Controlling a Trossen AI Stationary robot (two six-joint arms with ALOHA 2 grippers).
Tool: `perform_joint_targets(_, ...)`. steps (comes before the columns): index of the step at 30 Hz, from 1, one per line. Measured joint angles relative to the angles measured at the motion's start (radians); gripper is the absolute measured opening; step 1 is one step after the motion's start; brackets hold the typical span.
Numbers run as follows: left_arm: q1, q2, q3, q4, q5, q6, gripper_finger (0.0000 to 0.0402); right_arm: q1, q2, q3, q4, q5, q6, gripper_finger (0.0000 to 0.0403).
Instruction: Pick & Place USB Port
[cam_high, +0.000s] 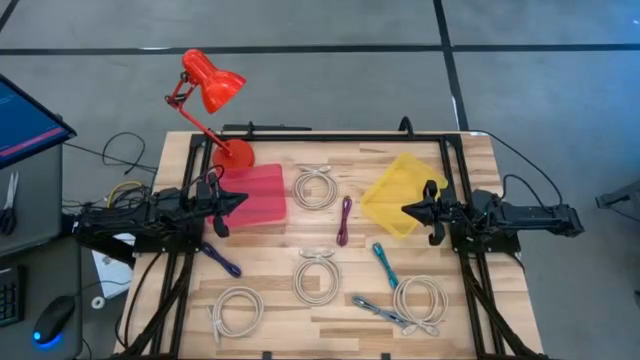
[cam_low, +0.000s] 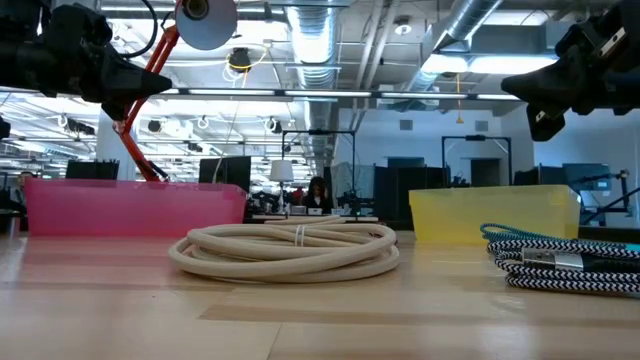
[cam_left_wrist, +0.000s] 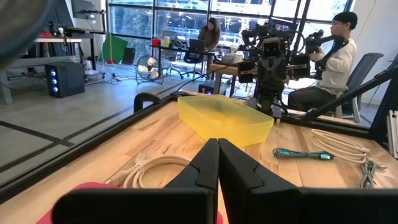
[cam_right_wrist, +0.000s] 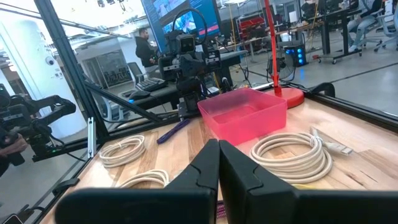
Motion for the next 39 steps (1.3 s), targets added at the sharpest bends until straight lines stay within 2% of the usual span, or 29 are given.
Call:
perform_joint_targets(14, 0.0, 0.0, 0.0, 0.0, 0.0, 0.001, 0.0008, 0.0, 0.0, 0.0, 0.0, 0.0, -0.001, 0.0)
perform_joint_targets(21, 0.0, 0.0, 0.0, 0.0, 0.0, 0.001, 0.0008, 0.0, 0.0, 0.0, 0.004, 0.0, -0.11, 0.0)
perform_joint_targets(39, 0.0, 0.0, 0.0, 0.002, 0.0, 0.001, 0.0008, 0.0, 0.0, 0.0, 0.004, 0.0, -0.082, 0.0)
